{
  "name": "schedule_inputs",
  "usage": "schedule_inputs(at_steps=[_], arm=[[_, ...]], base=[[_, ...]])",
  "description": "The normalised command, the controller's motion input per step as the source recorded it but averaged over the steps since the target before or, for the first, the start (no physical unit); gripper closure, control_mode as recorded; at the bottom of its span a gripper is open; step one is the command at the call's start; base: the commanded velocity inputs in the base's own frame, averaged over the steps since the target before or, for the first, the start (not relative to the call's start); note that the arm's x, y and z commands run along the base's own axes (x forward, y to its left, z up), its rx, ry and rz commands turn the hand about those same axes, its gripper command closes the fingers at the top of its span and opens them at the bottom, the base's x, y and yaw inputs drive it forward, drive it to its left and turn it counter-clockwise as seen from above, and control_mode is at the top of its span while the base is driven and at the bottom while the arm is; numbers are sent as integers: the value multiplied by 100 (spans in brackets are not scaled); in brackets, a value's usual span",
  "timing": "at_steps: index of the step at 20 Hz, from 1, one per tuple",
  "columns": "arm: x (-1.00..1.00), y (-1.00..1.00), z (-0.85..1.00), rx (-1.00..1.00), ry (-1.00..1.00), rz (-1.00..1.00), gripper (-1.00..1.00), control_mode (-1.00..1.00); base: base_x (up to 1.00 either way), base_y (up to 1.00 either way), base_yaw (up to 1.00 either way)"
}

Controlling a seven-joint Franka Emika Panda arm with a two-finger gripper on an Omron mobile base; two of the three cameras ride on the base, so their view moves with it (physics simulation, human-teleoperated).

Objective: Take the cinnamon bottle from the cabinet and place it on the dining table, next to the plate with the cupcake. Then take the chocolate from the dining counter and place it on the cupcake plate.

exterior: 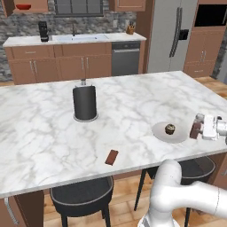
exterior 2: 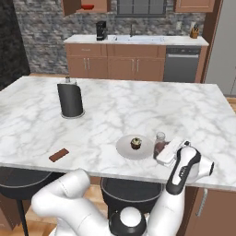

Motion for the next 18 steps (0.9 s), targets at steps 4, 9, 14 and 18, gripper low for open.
schedule_inputs(at_steps=[4, 9, 14, 18], arm=[[-4, 0, 29, 0, -5, 0, -100, -100], [-32, 0, 68, 0, 0, 0, -100, -100], [-47, 0, 65, 0, -1, 0, -100, -100], [-49, 20, 100, -2, -3, 0, -100, -100]], base=[[0, 0, 0], [0, 0, 0], [0, 0, 0], [0, 0, 0]])
